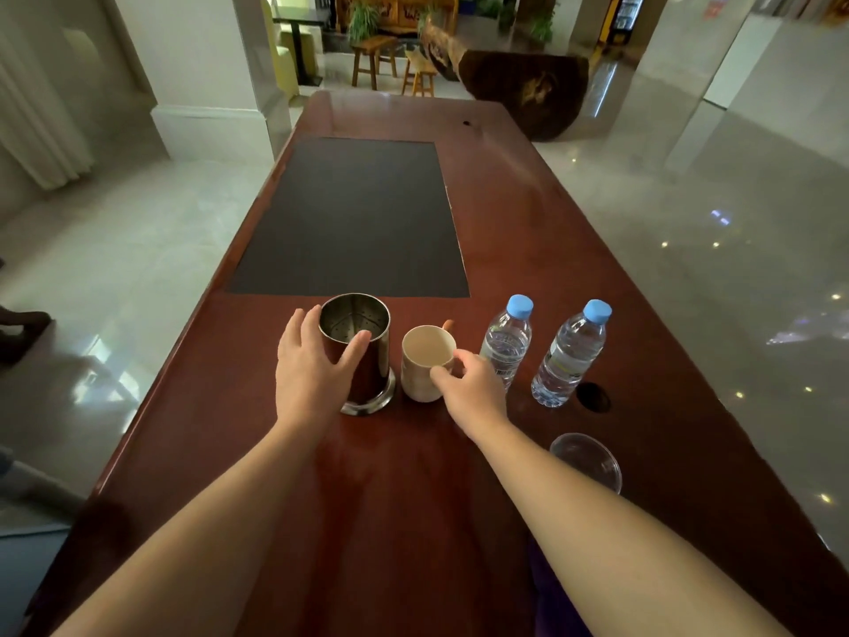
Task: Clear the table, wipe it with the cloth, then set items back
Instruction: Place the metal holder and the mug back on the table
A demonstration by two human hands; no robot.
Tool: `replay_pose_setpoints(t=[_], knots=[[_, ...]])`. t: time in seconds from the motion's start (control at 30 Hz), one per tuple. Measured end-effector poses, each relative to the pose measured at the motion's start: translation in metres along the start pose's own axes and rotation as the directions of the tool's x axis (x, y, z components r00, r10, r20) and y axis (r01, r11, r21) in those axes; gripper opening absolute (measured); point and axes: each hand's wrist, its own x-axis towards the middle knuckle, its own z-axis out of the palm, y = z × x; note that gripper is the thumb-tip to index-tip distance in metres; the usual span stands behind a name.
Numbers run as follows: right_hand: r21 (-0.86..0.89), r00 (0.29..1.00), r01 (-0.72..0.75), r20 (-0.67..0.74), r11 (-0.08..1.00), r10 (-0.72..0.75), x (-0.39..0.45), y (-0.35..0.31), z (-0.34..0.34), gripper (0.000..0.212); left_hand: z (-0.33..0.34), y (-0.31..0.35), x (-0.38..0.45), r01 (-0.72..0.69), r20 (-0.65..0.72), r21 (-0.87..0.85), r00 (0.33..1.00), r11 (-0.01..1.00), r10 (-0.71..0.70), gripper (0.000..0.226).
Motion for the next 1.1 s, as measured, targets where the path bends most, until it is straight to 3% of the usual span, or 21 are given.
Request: replay_pose_setpoints(t=[0.2, 0.37, 0.5, 0.7, 0.93, 1.1], knots=[[-0.148, 0.990, 0.142, 0.043, 0.979, -0.137, -0.031, -0.017, -0.052, 0.035, -0.027, 0.048, -0.045, -0.116, -0.019, 0.351, 0.991, 0.929, 0.131, 0.063], [-0.459, 0.936, 0.348, 0.122, 0.818, -0.330, -0.063, -0.017, -0.108, 0.046, -0.039, 0.100, -0.098, -0.262, 0.085, 0.580, 0.961, 0.771, 0.263, 0.057], [-0.570, 0.906, 0.408, 0.154, 0.714, -0.395, -0.085, -0.010, -0.153, 0.051, -0.041, 0.145, -0.136, -0.333, 0.134, 0.665, 0.934, 0.668, 0.332, 0.057], [-0.653, 0.883, 0.412, 0.116, 0.635, -0.454, -0.113, 0.005, -0.211, 0.055, -0.033, 0.193, -0.175, -0.408, 0.184, 0.672, 0.900, 0.618, 0.394, 0.055], [-0.594, 0.926, 0.314, 0.021, 0.741, -0.376, -0.130, 0.028, -0.251, 0.049, -0.009, 0.214, -0.201, -0.451, 0.228, 0.581, 0.889, 0.678, 0.397, 0.057], [-0.460, 0.989, 0.133, 0.000, 0.878, -0.149, -0.138, 0.069, -0.251, 0.052, 0.018, 0.197, -0.221, -0.384, 0.279, 0.478, 0.919, 0.790, 0.278, 0.059]])
